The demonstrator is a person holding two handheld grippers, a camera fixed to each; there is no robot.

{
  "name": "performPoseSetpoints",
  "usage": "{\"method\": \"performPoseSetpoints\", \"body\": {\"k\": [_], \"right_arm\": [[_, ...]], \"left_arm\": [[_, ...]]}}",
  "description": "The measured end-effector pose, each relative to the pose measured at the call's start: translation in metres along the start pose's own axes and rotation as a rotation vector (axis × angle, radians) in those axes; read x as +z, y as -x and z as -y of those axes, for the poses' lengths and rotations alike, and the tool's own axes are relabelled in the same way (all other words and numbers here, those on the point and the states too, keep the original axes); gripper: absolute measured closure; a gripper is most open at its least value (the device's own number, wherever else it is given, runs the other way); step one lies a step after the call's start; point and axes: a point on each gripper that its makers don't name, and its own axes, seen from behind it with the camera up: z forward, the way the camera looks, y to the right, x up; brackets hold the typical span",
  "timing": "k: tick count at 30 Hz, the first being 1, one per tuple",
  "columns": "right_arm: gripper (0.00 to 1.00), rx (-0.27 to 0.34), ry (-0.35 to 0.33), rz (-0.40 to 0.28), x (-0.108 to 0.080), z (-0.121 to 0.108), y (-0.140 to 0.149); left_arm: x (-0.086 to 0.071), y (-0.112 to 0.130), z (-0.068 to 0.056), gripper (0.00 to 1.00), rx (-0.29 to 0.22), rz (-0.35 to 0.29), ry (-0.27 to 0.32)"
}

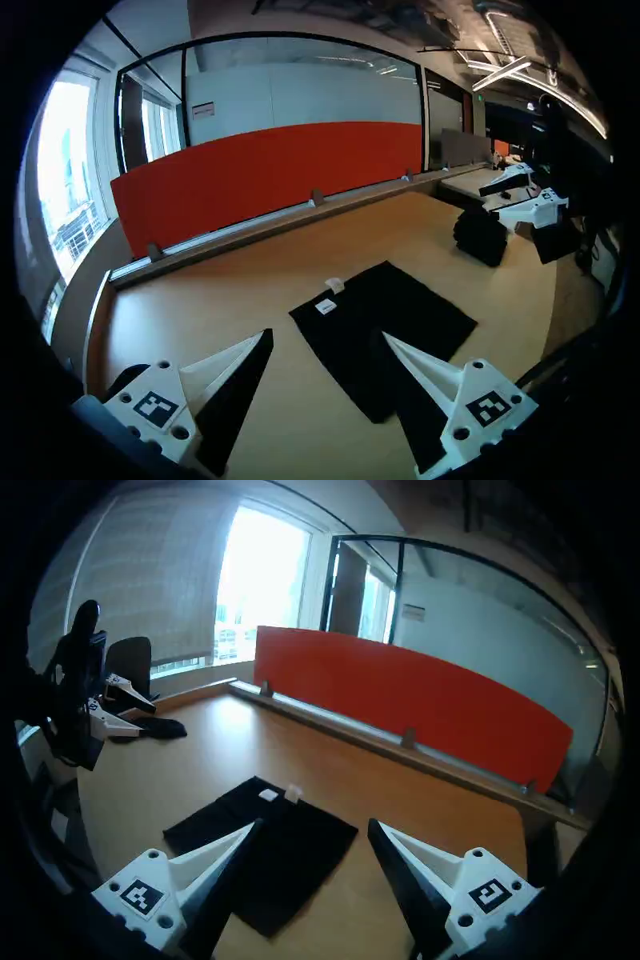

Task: Fold towel

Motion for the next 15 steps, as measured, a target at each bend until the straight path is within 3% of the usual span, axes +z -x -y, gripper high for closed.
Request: {"method": "performPoseSetpoints", "body": {"k": [15], "right_arm": [[0.00, -0.026, -0.038, 0.101, 0.029, 0.017, 0.072]], "left_arm": [[0.036, 0.073, -0.027, 0.10, 0.003, 0.108, 0.068]]}}
